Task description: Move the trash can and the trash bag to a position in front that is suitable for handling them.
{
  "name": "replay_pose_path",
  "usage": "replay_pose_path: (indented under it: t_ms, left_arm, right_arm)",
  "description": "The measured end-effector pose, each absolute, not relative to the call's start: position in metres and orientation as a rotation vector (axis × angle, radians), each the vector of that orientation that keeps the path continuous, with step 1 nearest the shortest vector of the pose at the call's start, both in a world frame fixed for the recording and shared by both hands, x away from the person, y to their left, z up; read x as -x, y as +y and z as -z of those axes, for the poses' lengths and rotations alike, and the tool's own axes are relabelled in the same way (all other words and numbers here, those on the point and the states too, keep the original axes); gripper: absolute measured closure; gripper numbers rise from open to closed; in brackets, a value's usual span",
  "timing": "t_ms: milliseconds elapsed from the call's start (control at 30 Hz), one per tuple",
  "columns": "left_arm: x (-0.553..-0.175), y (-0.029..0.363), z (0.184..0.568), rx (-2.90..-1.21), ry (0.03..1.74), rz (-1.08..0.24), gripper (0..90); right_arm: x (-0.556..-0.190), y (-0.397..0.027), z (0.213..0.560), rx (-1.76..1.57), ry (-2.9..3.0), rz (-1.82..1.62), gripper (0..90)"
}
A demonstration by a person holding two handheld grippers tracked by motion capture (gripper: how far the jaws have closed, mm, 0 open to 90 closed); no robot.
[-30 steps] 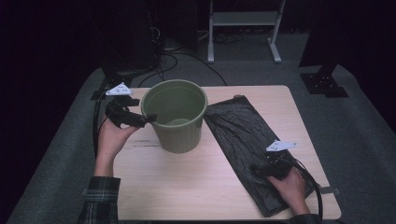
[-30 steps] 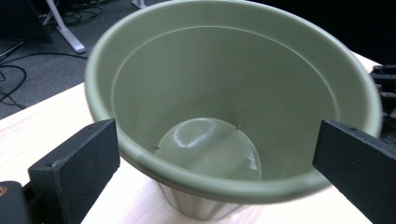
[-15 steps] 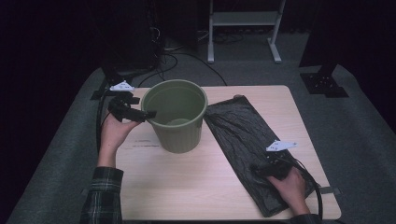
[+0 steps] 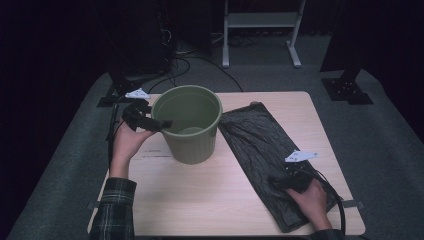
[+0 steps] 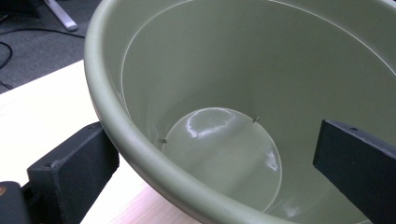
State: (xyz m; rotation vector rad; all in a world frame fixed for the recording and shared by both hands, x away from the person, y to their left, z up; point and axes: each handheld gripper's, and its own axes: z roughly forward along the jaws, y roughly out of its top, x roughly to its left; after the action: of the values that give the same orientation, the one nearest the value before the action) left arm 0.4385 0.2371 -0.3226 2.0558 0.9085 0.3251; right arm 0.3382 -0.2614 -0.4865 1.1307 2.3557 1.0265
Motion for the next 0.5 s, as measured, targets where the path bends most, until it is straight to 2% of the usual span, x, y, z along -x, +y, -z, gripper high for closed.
replay_pose_path:
  t_ms: [500]
  left_arm:
    - [-0.416, 0.224, 0.322, -2.088, 0.859, -0.298, 0.0]
  right_arm:
    - [-0.338, -0.261, 0.487, -1.131, 2.355, -1.027, 9.5]
